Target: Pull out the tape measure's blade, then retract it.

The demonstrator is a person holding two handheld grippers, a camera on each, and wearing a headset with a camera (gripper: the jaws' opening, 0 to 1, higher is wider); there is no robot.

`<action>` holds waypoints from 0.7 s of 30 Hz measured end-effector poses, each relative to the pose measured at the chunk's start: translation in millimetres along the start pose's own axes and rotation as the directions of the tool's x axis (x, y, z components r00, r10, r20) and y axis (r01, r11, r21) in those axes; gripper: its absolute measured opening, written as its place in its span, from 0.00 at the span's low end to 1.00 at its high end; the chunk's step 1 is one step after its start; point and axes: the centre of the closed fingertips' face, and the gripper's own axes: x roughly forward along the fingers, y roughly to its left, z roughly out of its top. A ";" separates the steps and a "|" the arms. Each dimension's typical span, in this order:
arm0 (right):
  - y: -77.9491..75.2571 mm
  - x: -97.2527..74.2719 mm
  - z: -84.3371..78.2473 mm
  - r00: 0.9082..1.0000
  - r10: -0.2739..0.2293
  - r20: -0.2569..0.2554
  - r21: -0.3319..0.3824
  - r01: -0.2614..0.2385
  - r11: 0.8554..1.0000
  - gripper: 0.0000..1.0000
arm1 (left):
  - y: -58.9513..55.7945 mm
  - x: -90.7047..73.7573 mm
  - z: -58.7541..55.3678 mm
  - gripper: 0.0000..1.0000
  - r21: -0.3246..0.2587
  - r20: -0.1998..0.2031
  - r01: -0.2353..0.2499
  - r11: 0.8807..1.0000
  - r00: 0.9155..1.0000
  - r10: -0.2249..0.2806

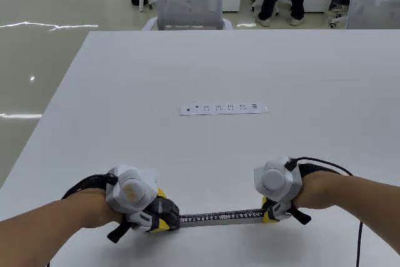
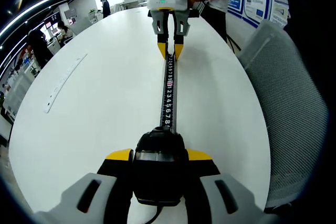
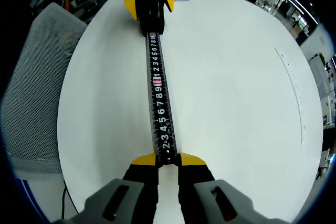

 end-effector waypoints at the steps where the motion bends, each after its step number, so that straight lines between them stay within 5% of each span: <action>1: -0.3 0.1 -0.3 1.000 0.000 0.000 0.000 0.000 1.000 0.12 | 0.0 0.0 0.0 0.32 0.000 0.000 0.000 1.000 1.000 0.000; 21: -1.8 -1.7 -8.5 1.000 -0.001 -0.004 -0.002 0.001 1.000 0.12 | -0.4 -0.4 0.2 0.32 -0.003 -0.003 -0.001 1.000 1.000 0.001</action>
